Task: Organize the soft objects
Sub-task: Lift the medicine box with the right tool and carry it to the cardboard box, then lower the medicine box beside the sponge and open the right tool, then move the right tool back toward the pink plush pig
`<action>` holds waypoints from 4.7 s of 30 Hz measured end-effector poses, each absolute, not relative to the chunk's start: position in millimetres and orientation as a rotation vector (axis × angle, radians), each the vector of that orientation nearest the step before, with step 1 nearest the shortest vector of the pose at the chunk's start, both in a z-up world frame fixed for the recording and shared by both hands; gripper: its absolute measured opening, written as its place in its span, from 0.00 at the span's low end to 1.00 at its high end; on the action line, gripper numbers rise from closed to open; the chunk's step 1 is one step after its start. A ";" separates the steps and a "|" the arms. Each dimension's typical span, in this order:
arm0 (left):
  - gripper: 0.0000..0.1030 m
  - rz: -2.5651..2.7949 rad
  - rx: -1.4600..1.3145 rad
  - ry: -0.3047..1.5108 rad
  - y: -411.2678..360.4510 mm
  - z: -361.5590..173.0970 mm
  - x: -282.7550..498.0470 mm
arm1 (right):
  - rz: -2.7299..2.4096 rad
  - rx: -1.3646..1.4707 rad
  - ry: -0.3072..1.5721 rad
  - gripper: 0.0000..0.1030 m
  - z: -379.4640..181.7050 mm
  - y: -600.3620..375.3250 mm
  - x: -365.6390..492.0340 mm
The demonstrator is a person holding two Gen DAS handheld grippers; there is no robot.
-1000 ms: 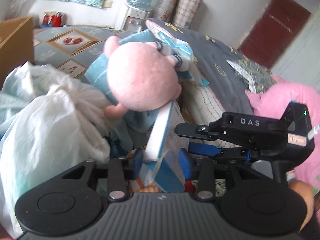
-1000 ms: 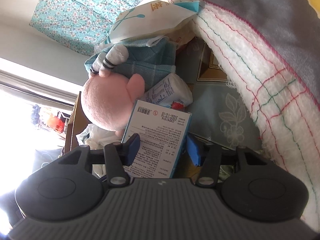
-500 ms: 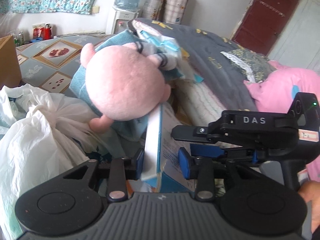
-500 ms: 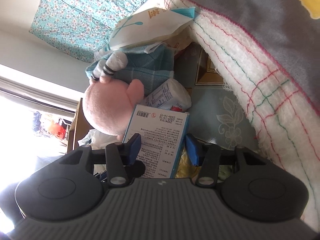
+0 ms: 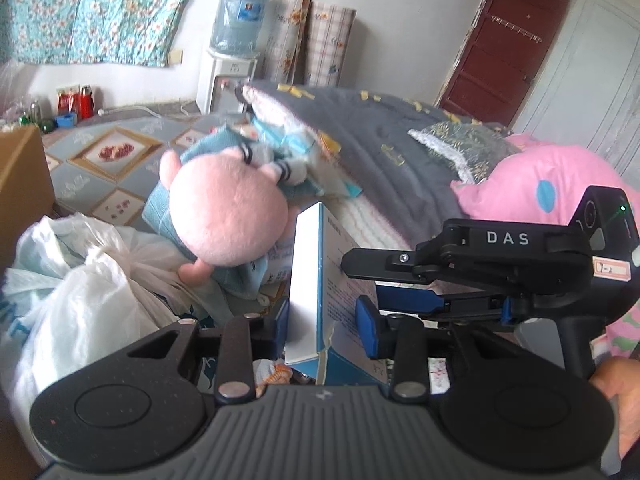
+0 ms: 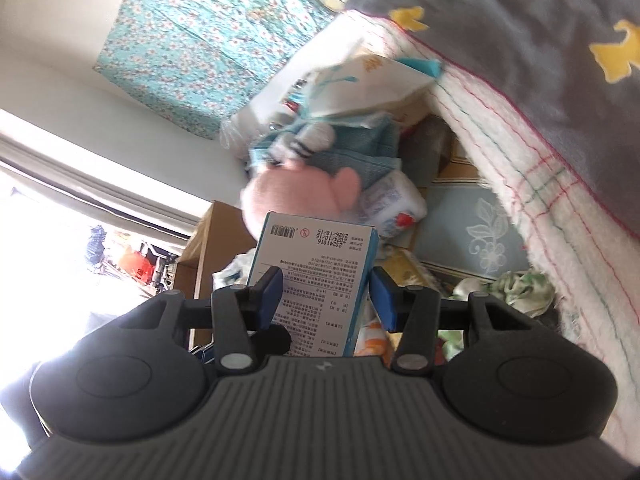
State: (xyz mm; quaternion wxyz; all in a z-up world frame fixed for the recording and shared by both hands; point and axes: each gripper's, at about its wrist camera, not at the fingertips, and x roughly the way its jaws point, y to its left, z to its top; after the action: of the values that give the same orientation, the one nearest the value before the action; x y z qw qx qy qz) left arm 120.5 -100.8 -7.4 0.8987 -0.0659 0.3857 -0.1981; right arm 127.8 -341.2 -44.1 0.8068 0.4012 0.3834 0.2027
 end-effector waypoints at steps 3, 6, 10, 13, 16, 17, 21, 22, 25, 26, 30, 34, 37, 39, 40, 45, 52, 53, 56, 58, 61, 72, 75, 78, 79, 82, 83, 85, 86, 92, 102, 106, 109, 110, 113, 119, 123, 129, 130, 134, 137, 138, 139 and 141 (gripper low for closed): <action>0.35 -0.404 -0.130 0.768 -93.6 7.5 107.8 | 0.465 0.836 0.794 0.46 -25.4 -332.2 121.2; 0.34 -0.389 -0.125 0.738 -82.1 23.3 96.5 | 0.507 0.807 0.768 0.46 -4.3 -315.5 119.1; 0.34 -0.347 -0.134 0.687 -55.0 46.0 82.4 | 0.581 0.759 0.746 0.46 23.4 -282.5 123.0; 0.34 -0.295 -0.148 0.650 -28.9 63.5 75.5 | 0.648 0.717 0.738 0.47 44.3 -249.0 131.5; 0.34 -0.228 -0.163 0.619 2.4 77.9 70.7 | 0.723 0.671 0.744 0.48 62.7 -208.3 145.7; 0.34 -0.204 -0.171 0.613 14.4 81.5 70.4 | 0.749 0.653 0.752 0.48 68.6 -192.8 152.2; 0.34 -0.100 -0.201 0.606 68.2 91.3 77.1 | 0.833 0.605 0.806 0.48 83.3 -125.9 184.1; 0.34 -0.076 -0.212 0.611 82.2 91.7 80.7 | 0.847 0.598 0.825 0.48 84.7 -108.9 191.9; 0.34 -0.013 -0.252 0.638 125.3 87.6 96.6 | 0.872 0.566 0.891 0.48 84.1 -57.9 216.8; 0.34 0.002 -0.269 0.648 139.1 83.9 103.5 | 0.872 0.555 0.914 0.48 82.4 -42.1 225.2; 0.34 0.049 -0.331 0.707 189.2 63.8 135.5 | 0.864 0.506 0.994 0.48 68.0 10.9 257.7; 0.34 0.065 -0.394 0.773 230.4 37.9 170.0 | 0.828 0.460 1.048 0.48 46.7 50.6 289.8; 0.34 0.072 -0.419 0.813 252.0 16.1 195.1 | 0.800 0.422 1.066 0.48 31.5 75.1 313.7; 0.30 0.080 -0.424 0.847 260.3 1.7 210.0 | 0.784 0.404 1.079 0.48 20.7 89.0 326.6; 0.21 0.082 -0.417 0.866 262.3 -4.9 217.7 | 0.774 0.393 1.084 0.48 16.9 94.4 331.1; 0.20 0.124 -0.364 0.925 266.6 -34.6 247.4 | 0.731 0.349 1.071 0.47 1.8 108.6 348.8; 0.28 0.159 -0.338 0.926 268.7 -32.4 250.6 | 0.758 0.343 1.000 0.47 14.6 89.7 343.2; 0.29 0.172 -0.330 0.935 269.4 -33.9 249.8 | 0.763 0.350 0.991 0.47 17.8 83.6 342.3; 0.29 0.211 -0.348 0.973 274.8 -39.1 246.1 | 0.770 0.352 0.962 0.48 27.0 74.4 335.9; 0.29 0.233 -0.379 0.991 278.8 -40.3 244.7 | 0.781 0.350 0.954 0.48 32.4 69.7 330.3; 0.41 0.232 -0.415 1.005 282.6 -39.8 237.9 | 0.801 0.348 0.939 0.48 41.8 61.6 319.0; 0.65 0.237 -0.407 1.118 277.1 -61.7 240.5 | 0.861 0.375 0.885 0.48 50.3 20.6 263.8; 0.75 0.239 -0.427 1.119 277.9 -68.7 244.8 | 0.866 0.357 0.869 0.48 50.9 12.1 249.5; 0.77 0.248 -0.406 1.143 273.6 -76.6 250.4 | 0.875 0.337 0.850 0.49 51.5 5.8 237.2; 0.76 0.248 -0.388 1.152 271.3 -79.5 251.7 | 0.877 0.329 0.842 0.49 51.7 3.9 233.5; 0.72 0.222 -0.325 1.155 264.5 -84.8 253.3 | 0.881 0.304 0.821 0.49 53.4 0.4 223.8; 0.72 0.213 -0.306 1.148 263.0 -84.2 253.4 | 0.884 0.296 0.815 0.49 54.3 0.0 220.8; 0.71 0.196 -0.267 1.141 260.8 -82.8 254.5 | 0.888 0.283 0.802 0.49 55.6 -1.6 216.0; 0.71 0.191 -0.248 1.137 260.5 -82.5 255.5 | 0.891 0.276 0.796 0.49 56.5 -2.0 213.9; 0.70 0.134 -0.174 1.114 257.2 -81.0 265.7 | 0.903 0.257 0.785 0.49 59.2 -2.2 209.2; 0.71 0.044 -0.038 1.063 244.0 -78.3 282.1 | 0.894 0.264 0.828 0.49 47.4 -2.3 216.8; 0.71 0.043 -0.026 1.059 246.0 -76.0 284.4 | 0.891 0.266 0.828 0.50 46.7 -3.3 216.0; 0.71 0.056 -0.039 1.055 243.6 -75.6 284.9 | 0.888 0.264 0.821 0.50 48.6 -5.6 213.6; 0.72 0.061 -0.041 1.049 244.6 -75.4 284.4 | 0.886 0.261 0.816 0.50 49.9 -6.0 212.8; 0.79 0.071 -0.050 1.024 242.9 -70.5 280.8 | 0.878 0.258 0.805 0.51 52.7 -9.8 210.7; 0.79 0.114 -0.118 0.978 241.2 -47.0 269.7 | 0.857 0.282 0.788 0.51 62.3 -23.5 198.1; 0.79 0.109 -0.166 0.920 232.7 -14.7 249.2 | 0.839 0.303 0.761 0.52 70.2 -40.2 185.4; 0.82 0.052 -0.211 0.804 195.2 41.1 198.2 | 0.779 0.339 0.740 0.55 78.3 -80.8 167.4; 0.82 0.041 -0.217 0.790 187.2 47.9 190.7 | 0.765 0.343 0.736 0.56 79.8 -89.4 164.5; 0.83 -0.021 -0.235 0.755 150.3 65.5 165.2 | 0.696 0.361 0.723 0.58 84.3 -130.0 152.8; 0.83 -0.067 -0.227 0.752 117.3 64.8 154.3 | 0.627 0.378 0.721 0.59 84.6 -165.6 146.9; 0.83 -0.082 -0.212 0.752 104.4 62.6 151.2 | 0.603 0.387 0.720 0.59 82.7 -179.1 145.1; 0.83 -0.099 -0.194 0.751 91.6 60.1 147.8 | 0.579 0.397 0.719 0.59 81.6 -192.1 143.1; 0.83 -0.137 -0.157 0.751 65.0 52.2 143.1 | 0.530 0.418 0.719 0.59 75.7 -218.7 140.1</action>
State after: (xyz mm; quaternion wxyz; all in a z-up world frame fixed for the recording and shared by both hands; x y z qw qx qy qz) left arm 143.1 65.0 52.2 0.9250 -0.0763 0.3662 -0.0668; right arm 140.1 -218.7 75.7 0.8809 0.2006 0.3450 0.2546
